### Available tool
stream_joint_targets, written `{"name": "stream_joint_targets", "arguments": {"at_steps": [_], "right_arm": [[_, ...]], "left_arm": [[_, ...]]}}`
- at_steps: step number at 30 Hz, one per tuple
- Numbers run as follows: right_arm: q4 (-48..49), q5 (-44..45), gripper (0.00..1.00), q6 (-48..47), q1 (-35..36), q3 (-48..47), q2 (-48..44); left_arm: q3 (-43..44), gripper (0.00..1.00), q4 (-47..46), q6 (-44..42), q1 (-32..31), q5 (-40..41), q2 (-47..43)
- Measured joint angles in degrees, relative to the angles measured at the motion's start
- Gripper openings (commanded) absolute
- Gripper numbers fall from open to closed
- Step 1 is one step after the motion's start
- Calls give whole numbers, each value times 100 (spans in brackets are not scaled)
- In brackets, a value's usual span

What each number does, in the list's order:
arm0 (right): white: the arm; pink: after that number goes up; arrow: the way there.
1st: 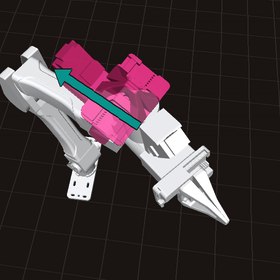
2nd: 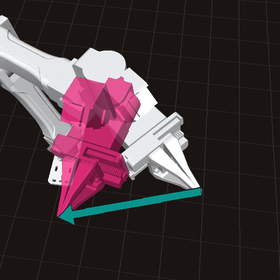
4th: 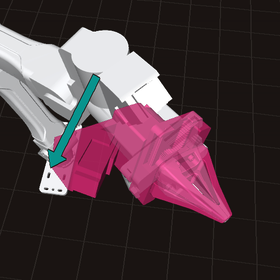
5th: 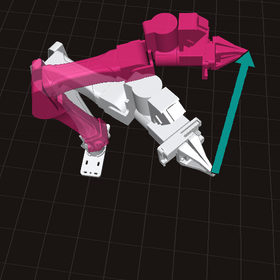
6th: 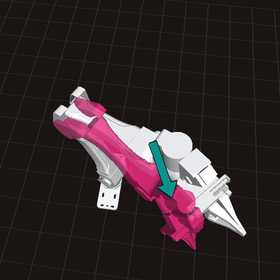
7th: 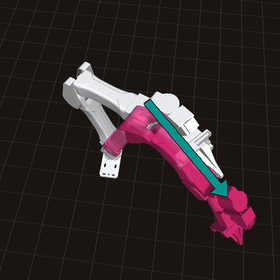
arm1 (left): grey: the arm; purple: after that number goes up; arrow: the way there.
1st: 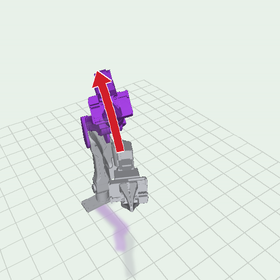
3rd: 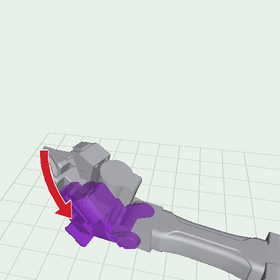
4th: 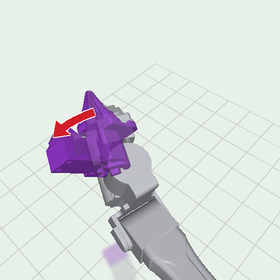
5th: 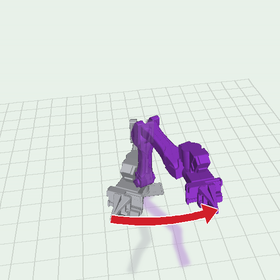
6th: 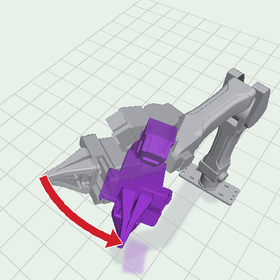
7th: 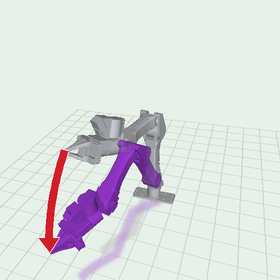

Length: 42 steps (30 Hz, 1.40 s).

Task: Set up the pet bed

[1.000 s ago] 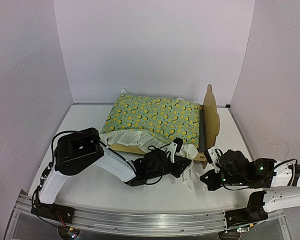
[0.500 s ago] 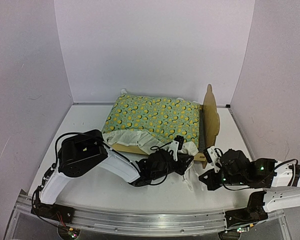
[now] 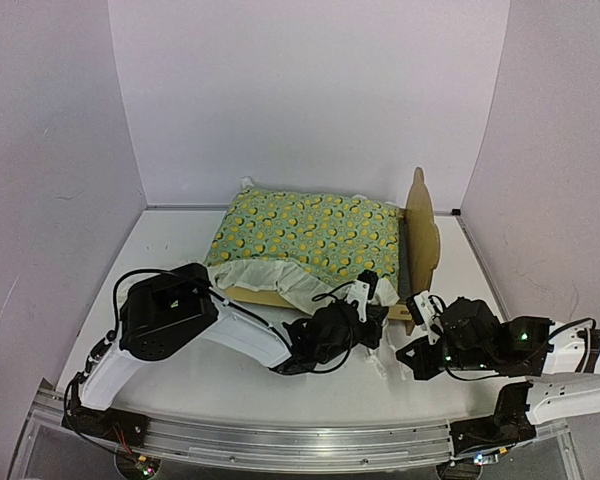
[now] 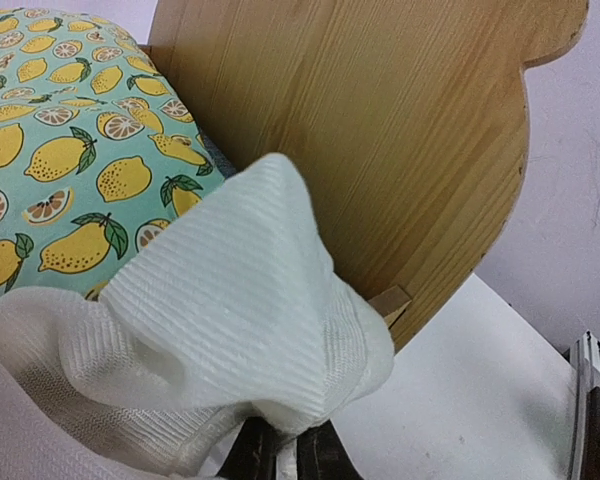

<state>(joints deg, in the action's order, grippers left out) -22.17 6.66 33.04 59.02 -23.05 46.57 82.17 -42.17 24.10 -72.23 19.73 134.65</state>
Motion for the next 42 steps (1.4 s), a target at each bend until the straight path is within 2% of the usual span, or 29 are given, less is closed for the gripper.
{"name": "stream_joint_targets", "arguments": {"at_steps": [5, 9, 15, 20, 24, 42], "right_arm": [[-20, 92, 0, 76, 0, -2, 4], [-116, 525, 0, 153, 0, -81, 146], [-140, 1266, 0, 72, -68, -577, 820], [278, 1285, 0, -70, -428, -767, 1572], [505, 1314, 0, -133, -595, -756, 1823], [3185, 7, 0, -1602, -1410, -162, 2627]], "left_arm": [[107, 0, 35, -157, 7, -42, 4], [33, 0, 33, -155, 46, -367, -26], [-446, 0, -28, -37, 129, -885, -293], [-702, 0, -166, 197, 258, -1314, -481], [-841, 0, -302, 348, 319, -1591, -538], [-984, 0, -605, 636, 452, -2492, -549]]}}
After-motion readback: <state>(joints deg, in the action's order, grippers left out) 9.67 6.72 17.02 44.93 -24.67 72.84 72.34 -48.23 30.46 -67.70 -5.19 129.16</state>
